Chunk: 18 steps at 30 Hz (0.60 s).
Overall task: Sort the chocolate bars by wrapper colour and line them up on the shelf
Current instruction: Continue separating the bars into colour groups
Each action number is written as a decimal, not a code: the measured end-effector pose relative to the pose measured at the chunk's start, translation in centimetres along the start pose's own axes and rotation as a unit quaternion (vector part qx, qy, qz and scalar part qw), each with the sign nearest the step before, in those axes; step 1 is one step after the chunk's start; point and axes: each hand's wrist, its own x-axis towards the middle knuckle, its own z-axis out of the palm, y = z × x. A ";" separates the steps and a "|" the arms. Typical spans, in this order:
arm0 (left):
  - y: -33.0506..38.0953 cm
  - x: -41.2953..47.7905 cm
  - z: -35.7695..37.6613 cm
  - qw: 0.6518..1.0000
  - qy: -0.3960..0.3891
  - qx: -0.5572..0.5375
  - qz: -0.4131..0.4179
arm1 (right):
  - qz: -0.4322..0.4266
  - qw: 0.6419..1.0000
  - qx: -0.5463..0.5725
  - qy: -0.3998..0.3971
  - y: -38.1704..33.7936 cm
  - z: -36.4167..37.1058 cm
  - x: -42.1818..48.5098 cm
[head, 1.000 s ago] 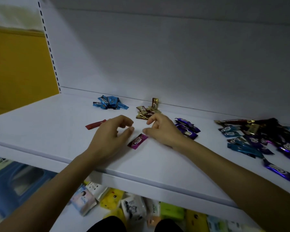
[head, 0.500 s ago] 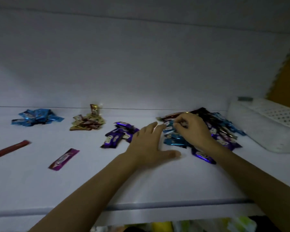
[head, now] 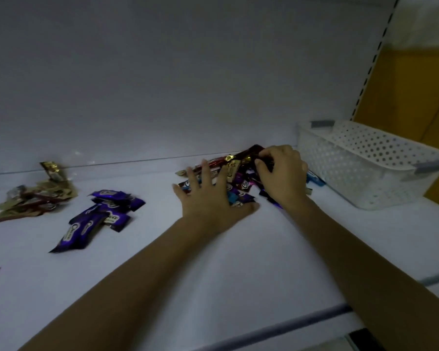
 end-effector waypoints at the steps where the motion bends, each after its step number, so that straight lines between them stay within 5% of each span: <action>1: -0.2 0.8 0.0 1.000 -0.010 -0.003 -0.021 | 0.015 1.000 -0.023 0.000 0.3 0.1 0.1; 4: -0.6 2.7 -0.1 0.998 -0.035 -0.017 -0.053 | 0.070 0.995 -0.041 -0.058 0.7 0.5 0.4; 7: 0.1 3.5 0.3 1.000 0.010 -0.013 0.014 | 0.070 0.990 -0.033 -0.120 0.7 1.1 0.7; 12: 2.0 3.9 1.0 0.987 0.069 -0.066 0.130 | 0.037 0.996 0.075 -0.041 0.2 0.7 1.0; 15: 2.0 4.2 1.0 0.992 0.053 -0.050 0.099 | 0.068 0.997 -0.046 -0.013 1.0 0.3 1.4; 18: 2.0 4.1 1.1 0.993 0.057 -0.047 0.090 | 0.104 0.983 -0.117 -0.094 1.7 0.2 1.3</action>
